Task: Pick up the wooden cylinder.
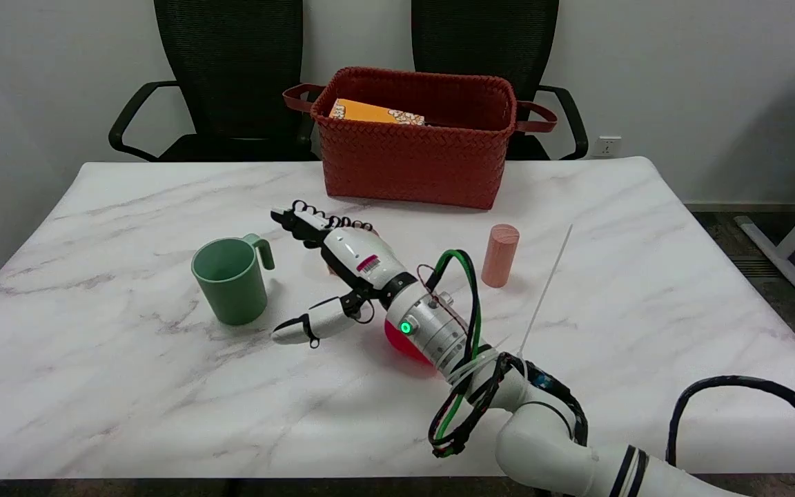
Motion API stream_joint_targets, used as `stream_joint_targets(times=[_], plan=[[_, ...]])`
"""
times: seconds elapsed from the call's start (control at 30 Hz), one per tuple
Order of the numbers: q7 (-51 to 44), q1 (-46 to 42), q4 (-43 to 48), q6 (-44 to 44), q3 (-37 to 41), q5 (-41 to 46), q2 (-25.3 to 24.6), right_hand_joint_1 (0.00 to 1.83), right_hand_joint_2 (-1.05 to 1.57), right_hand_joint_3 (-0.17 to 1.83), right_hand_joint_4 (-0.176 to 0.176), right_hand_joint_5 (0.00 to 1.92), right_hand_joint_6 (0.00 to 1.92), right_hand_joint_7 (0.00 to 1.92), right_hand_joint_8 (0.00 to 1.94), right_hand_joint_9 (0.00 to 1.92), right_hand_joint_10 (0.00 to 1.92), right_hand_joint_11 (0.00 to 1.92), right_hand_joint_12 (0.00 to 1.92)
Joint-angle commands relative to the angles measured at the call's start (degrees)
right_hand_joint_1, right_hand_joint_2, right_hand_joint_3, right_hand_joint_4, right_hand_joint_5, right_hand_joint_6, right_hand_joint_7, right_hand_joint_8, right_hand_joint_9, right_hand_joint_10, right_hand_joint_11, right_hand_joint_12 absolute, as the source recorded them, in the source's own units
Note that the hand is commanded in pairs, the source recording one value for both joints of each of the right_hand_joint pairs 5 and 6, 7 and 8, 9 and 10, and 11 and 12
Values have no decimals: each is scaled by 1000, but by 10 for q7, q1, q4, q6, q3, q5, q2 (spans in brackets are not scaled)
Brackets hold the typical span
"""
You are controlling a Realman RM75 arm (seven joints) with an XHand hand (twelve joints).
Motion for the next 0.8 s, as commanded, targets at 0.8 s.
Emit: stream_joint_targets(times=[0.8], plan=[[-2,1,2,0,15,4,-12,1058,505,91,0,186,186,286,286,364,364,466,466]])
